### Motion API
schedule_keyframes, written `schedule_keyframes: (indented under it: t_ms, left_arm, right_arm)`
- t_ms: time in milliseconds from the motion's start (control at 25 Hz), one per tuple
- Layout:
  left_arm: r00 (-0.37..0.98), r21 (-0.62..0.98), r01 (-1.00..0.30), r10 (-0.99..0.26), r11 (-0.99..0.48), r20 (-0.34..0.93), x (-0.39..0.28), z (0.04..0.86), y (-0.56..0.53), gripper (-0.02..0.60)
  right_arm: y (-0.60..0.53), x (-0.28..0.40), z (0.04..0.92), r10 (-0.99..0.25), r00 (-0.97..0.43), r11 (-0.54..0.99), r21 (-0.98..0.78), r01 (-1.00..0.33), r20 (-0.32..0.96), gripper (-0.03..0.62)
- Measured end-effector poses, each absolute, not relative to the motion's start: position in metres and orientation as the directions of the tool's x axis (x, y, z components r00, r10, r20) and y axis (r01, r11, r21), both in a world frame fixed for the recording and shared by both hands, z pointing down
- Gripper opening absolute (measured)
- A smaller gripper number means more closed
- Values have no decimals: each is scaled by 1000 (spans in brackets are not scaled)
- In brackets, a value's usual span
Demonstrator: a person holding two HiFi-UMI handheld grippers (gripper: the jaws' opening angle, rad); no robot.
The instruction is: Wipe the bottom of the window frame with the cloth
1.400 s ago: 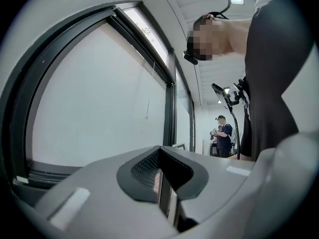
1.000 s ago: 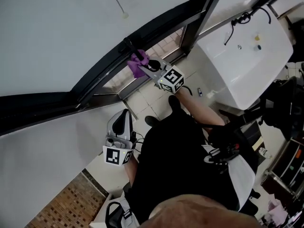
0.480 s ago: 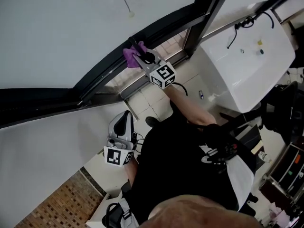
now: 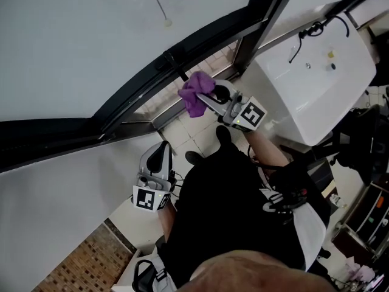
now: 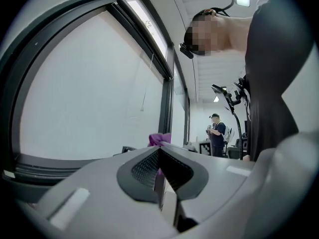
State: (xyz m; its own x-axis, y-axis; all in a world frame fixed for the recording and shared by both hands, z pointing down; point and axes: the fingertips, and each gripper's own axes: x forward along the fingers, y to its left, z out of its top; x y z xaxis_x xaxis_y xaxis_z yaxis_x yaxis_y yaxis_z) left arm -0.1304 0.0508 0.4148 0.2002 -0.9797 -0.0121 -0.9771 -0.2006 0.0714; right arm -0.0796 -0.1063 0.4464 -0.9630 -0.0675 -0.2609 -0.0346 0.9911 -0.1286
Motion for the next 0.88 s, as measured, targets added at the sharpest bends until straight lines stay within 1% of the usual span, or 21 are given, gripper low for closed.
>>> schedule_keyframes:
  t_ms: [80,120,160,200,280,320,360,440,520,600,640,680,720,760,840,880]
  left_arm:
    - [217,62,-974,-976,-218,-22,-127,412,46,0]
    - [226,56,-972,-974,-227,-29,-124,410,45,0]
    - [233,52,-971,-972,-234,-33,-120,409,45,0]
    - [236,50,-970,-971,-237,-32,-116,409,46,0]
    - [229,47,-972,-973,-230,-21,-113,410,48,0]
    - [219,46,-974,-975,-220,-18,-113,410,49,0]
    - [207,45,-977,-978,-207,-15,-115,411,51,0]
    - [176,41,-983,-984,-177,-7,-120,411,57,0]
    - [146,39,-989,-989,-146,-5,-128,410,61,0]
    - [121,38,-992,-993,-121,-3,-134,410,64,0]
    - [112,40,-993,-994,-112,-1,-136,410,66,0]
    - [108,42,-993,-994,-108,2,-137,411,67,0]
    - [108,45,-993,-994,-107,5,-137,412,67,0]
    - [110,47,-993,-994,-109,7,-137,413,66,0]
    - [117,46,-992,-993,-116,7,-135,413,62,0]
    - [121,44,-992,-993,-120,5,-133,412,60,0]
  right_arm:
    - [-166,-95,433,-206,-962,979,-42,-202,-178,72]
    - [-193,-109,431,-258,-958,965,8,-261,-126,72]
    - [-213,-127,435,-288,-956,955,49,-291,-59,72]
    - [-226,-148,444,-293,-956,954,75,-291,26,72]
    - [-233,-187,476,-251,-944,966,112,-231,214,72]
    - [-231,-202,490,-229,-930,971,133,-198,286,72]
    - [-230,-210,502,-213,-919,974,144,-173,332,59]
    - [-229,-210,512,-187,-915,979,144,-143,358,61]
    - [-237,-199,513,-213,-899,970,190,-150,382,63]
    - [-262,-176,510,-352,-837,923,304,-236,420,69]
    - [-274,-164,505,-424,-806,892,345,-293,413,71]
    - [-282,-157,498,-463,-794,874,352,-335,394,71]
    - [-284,-157,493,-463,-799,875,338,-345,382,71]
    - [-282,-164,494,-437,-810,889,327,-321,392,71]
    - [-274,-185,511,-355,-820,922,312,-228,449,71]
    - [-272,-193,520,-321,-825,935,294,-199,465,60]
